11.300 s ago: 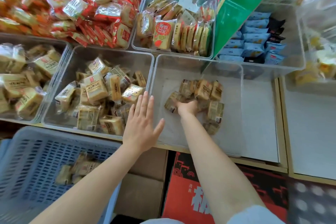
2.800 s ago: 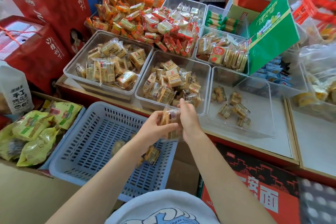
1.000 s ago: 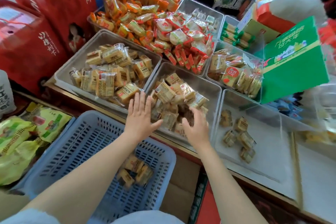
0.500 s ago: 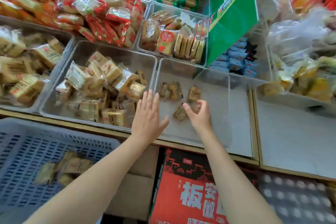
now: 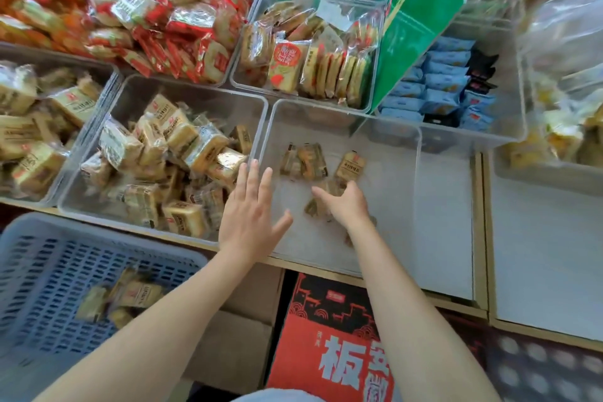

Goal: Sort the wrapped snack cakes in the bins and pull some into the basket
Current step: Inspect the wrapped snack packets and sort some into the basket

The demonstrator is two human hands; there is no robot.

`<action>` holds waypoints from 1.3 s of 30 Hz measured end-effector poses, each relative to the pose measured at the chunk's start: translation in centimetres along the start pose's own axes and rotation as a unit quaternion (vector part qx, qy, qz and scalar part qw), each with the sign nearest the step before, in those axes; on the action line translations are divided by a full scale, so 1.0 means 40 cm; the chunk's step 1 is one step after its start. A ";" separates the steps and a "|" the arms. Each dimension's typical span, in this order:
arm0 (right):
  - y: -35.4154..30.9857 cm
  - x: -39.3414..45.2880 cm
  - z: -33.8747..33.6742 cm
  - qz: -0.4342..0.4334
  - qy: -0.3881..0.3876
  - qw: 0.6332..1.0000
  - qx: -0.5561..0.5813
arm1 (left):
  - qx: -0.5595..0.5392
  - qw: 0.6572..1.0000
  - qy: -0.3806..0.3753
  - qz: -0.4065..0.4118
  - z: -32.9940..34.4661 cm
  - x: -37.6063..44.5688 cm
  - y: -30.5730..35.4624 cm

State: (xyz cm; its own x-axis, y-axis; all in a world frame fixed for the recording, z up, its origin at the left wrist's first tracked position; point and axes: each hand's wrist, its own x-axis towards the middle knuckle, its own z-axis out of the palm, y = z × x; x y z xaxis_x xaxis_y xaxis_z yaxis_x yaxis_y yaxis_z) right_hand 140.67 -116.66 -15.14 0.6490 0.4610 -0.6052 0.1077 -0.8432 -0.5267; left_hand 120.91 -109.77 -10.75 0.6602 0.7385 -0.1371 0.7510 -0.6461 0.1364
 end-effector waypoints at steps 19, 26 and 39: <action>0.000 -0.026 0.038 0.058 -0.112 0.990 0.063 | 0.007 1.000 0.005 -0.010 0.001 0.005 0.005; -0.016 -0.117 0.009 0.010 -0.099 0.973 0.208 | -0.030 0.998 -0.046 -0.013 -0.026 0.004 0.005; -0.194 -0.610 0.061 -0.155 -0.171 0.891 0.391 | -0.751 0.634 -0.128 -0.136 -0.273 -0.320 -0.175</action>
State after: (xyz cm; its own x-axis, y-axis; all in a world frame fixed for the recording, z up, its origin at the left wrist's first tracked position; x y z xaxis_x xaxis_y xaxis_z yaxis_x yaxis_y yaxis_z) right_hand 122.17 -120.70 2.25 0.3979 0.8086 -0.4333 -0.4024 -0.2706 -0.8746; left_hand 107.08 -112.60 0.75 0.6342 0.6031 -0.4839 0.1062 0.5520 0.8271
